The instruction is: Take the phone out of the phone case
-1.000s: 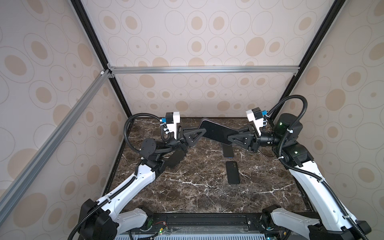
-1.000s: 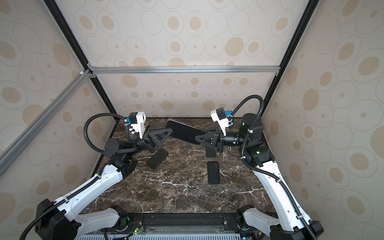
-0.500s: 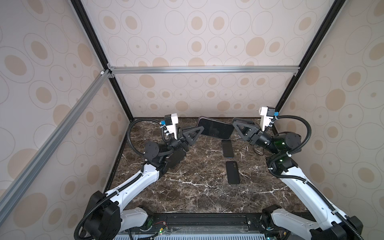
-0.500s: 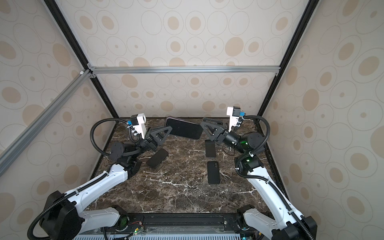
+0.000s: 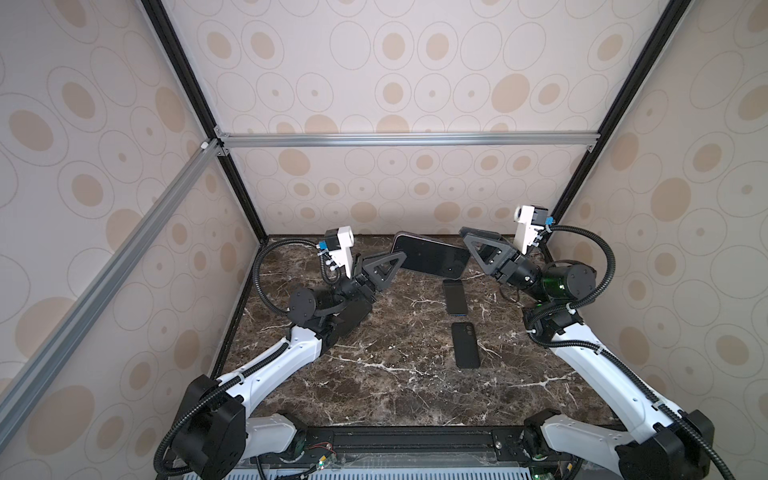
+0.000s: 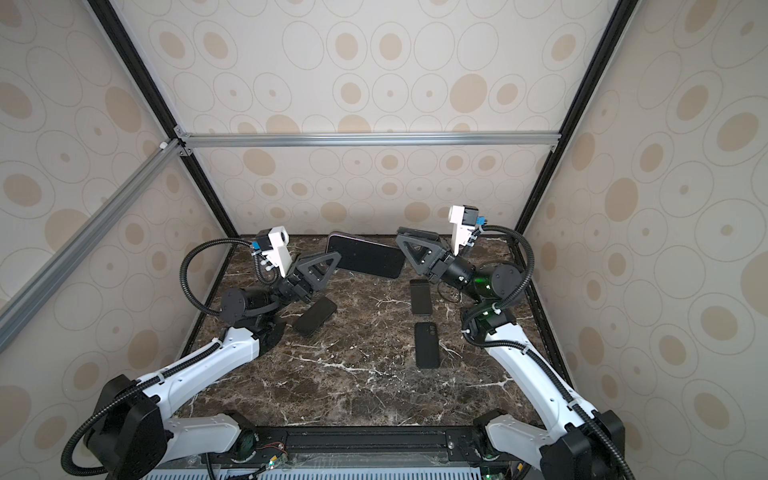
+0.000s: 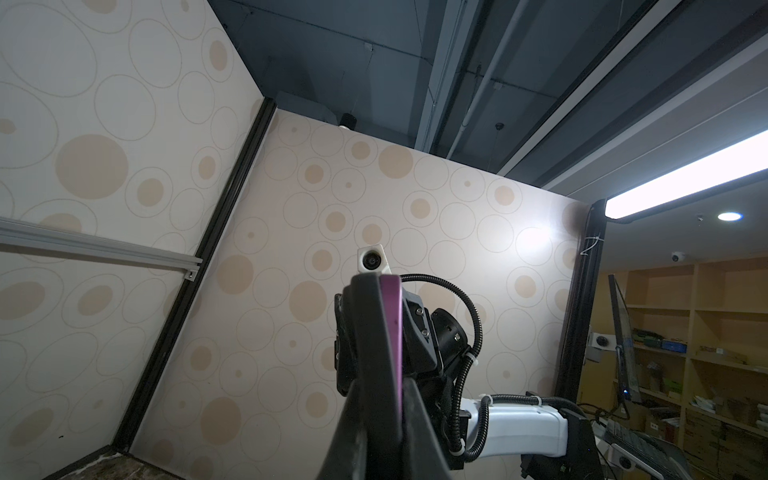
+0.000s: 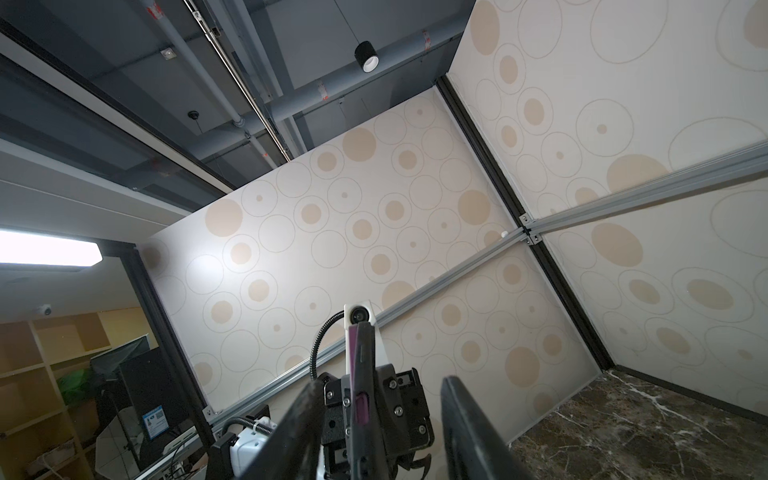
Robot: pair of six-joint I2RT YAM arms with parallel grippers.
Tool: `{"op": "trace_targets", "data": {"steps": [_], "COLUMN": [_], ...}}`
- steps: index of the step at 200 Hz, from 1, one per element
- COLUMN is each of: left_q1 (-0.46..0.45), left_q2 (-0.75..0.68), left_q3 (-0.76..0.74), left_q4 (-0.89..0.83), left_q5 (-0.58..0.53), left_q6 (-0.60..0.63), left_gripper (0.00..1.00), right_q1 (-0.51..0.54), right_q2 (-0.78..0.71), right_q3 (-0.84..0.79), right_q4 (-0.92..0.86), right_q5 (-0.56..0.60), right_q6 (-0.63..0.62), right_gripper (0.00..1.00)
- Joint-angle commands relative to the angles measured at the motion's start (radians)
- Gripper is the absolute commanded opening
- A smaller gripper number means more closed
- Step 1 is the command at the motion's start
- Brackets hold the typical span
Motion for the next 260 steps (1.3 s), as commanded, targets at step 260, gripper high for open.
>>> {"op": "trace_targets", "data": {"steps": [260], "left_q1": [0.041], "left_q2": [-0.056], "left_q3": [-0.101], "left_q4": [0.016], "left_q5": [-0.212], "left_q6": [0.019], "left_gripper": [0.0], "right_q1": [0.147], "right_q2": [0.107], "right_q3": [0.06], "right_q4": [0.279], "right_q5": [0.104], "right_q6": [0.206], "right_gripper": [0.08]}}
